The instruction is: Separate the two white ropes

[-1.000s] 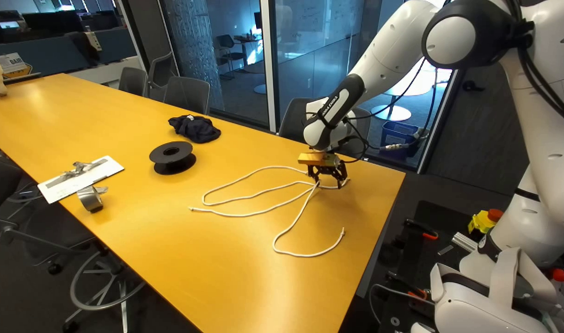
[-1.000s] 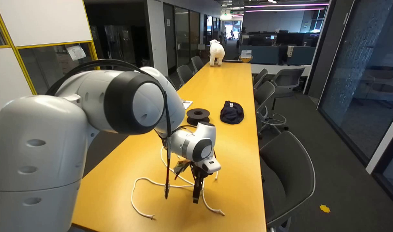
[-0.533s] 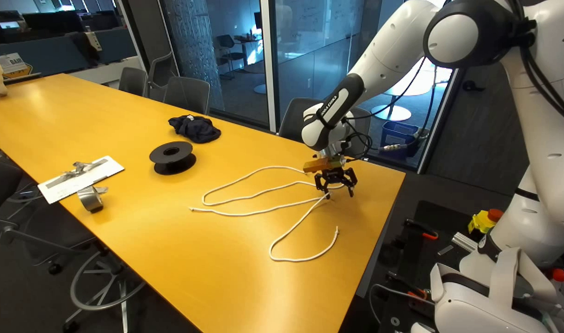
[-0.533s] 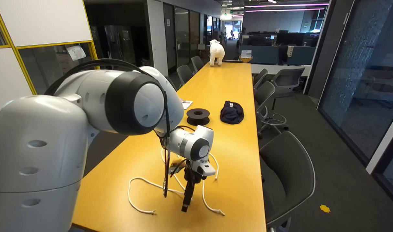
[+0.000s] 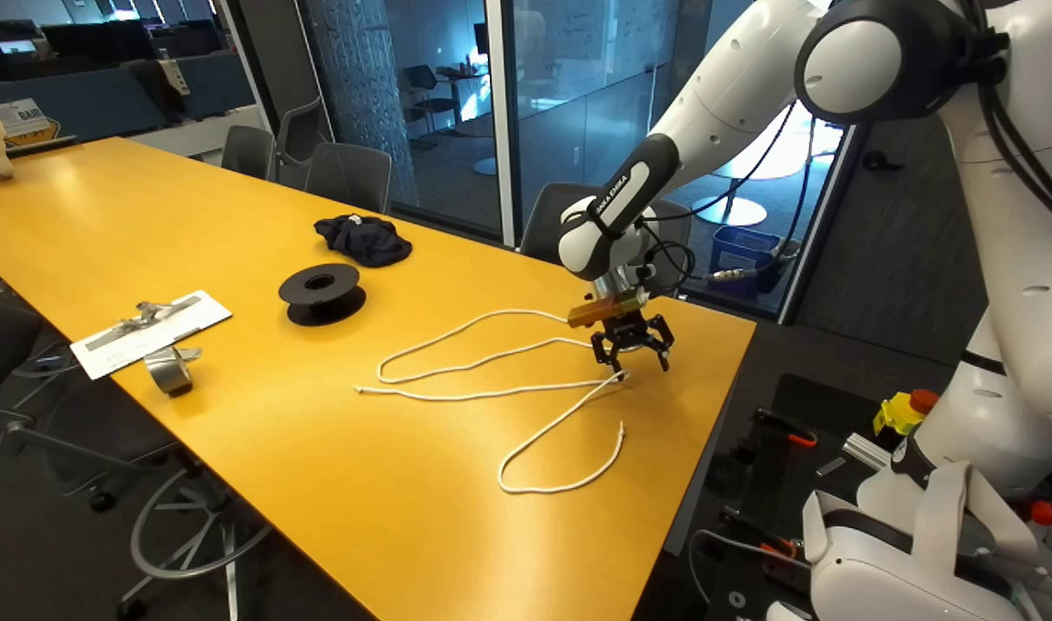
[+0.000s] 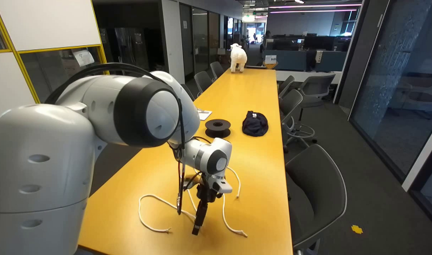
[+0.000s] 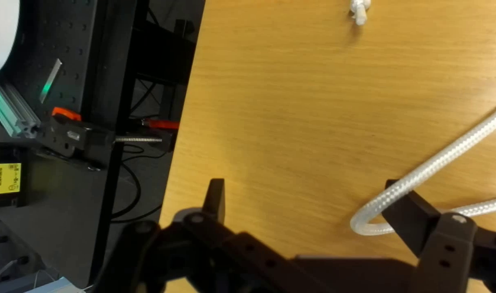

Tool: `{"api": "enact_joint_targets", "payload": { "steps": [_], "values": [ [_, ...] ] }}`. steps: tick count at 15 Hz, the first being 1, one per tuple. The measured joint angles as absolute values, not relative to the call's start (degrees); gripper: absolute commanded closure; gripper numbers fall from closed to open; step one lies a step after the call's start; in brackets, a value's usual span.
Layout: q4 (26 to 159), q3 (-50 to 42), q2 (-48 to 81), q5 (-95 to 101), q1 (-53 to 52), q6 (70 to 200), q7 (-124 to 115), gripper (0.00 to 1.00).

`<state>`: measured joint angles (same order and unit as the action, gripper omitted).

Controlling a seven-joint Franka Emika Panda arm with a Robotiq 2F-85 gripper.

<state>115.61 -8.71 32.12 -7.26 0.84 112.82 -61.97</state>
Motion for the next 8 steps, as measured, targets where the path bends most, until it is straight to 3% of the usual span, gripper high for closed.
{"api": "enact_joint_targets", "payload": {
  "steps": [8],
  "values": [
    [117.2,-8.4,24.4,-4.2,0.7,113.0,-48.4,0.0]
  ]
}}
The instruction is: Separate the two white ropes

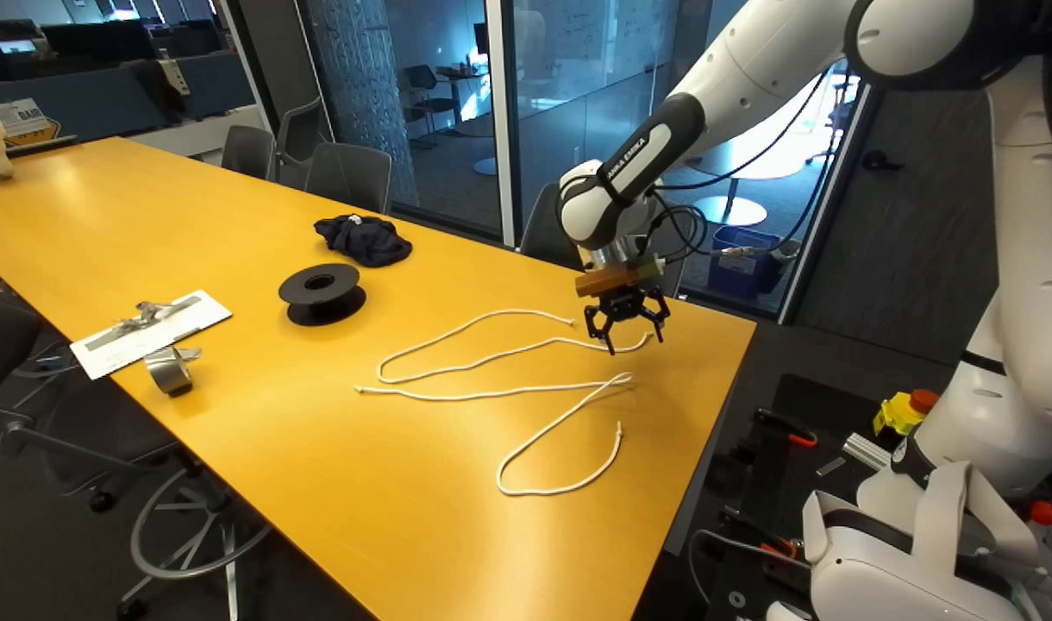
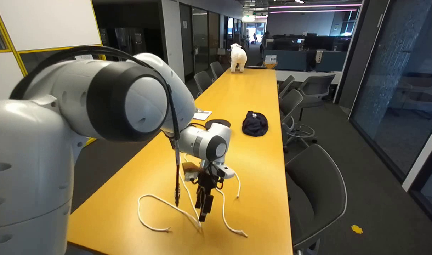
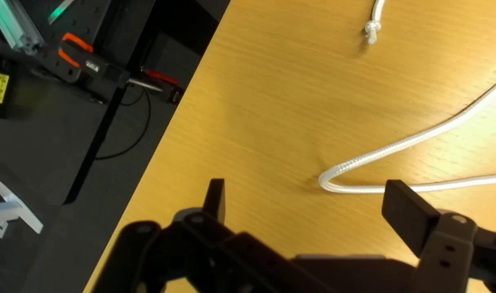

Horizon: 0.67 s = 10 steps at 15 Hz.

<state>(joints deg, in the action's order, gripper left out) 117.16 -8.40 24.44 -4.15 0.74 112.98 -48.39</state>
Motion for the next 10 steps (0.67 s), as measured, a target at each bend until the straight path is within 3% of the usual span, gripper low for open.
{"api": "enact_joint_targets", "payload": {
  "steps": [10],
  "values": [
    [130.0,-2.6,-4.5,0.2,-0.4,102.1,-30.1,0.0]
  ]
}}
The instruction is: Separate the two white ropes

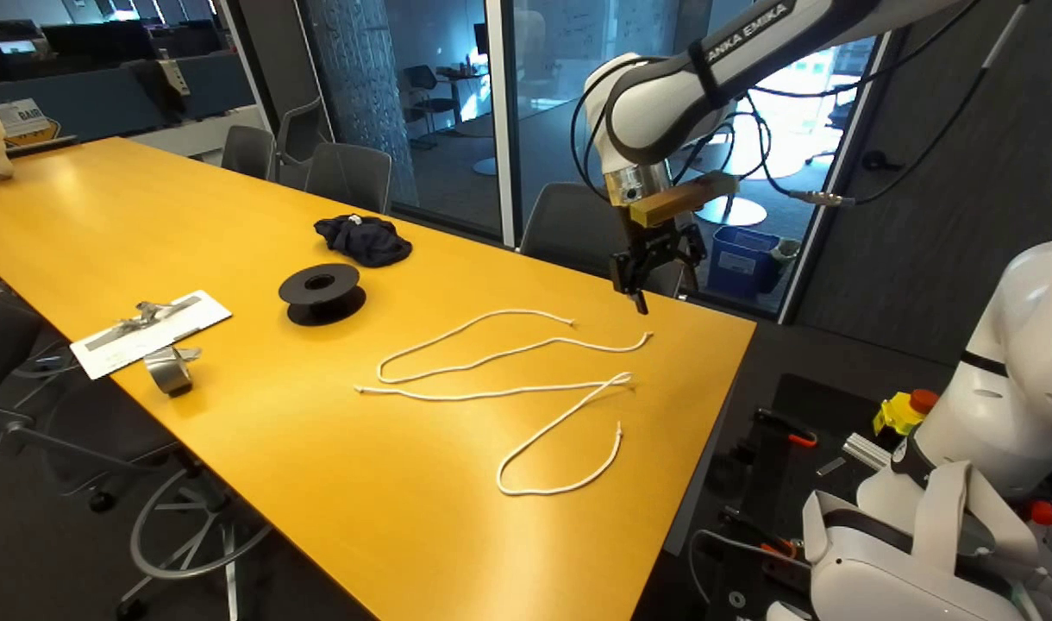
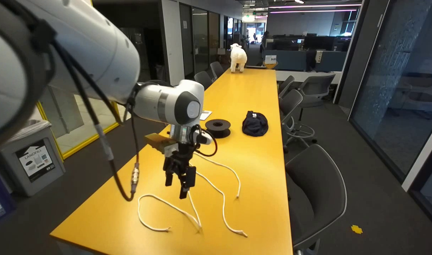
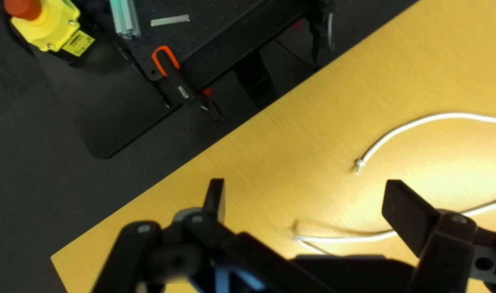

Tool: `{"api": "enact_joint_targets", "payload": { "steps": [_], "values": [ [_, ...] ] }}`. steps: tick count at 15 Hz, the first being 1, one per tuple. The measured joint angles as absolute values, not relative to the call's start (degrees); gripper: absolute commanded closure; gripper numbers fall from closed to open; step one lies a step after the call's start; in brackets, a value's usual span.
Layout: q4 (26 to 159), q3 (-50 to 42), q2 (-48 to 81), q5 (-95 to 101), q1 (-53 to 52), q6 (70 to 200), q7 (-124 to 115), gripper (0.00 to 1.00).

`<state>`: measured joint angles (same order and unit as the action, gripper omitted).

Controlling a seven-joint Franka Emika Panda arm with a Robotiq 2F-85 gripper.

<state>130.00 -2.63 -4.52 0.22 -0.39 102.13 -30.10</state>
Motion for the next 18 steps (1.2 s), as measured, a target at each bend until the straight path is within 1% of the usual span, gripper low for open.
{"api": "enact_joint_targets", "payload": {
  "steps": [3,8,12,18],
  "values": [
    [134.0,1.3,-13.8,3.0,-1.6,98.9,-28.9,0.0],
    [138.1,5.4,-25.1,4.0,-2.6,99.8,-22.4,0.0],
    [139.2,3.6,-29.2,3.2,-2.4,105.2,-15.9,0.0],
    [140.0,-0.8,-29.6,1.5,-2.1,109.6,-8.0,0.0]
  ]
}}
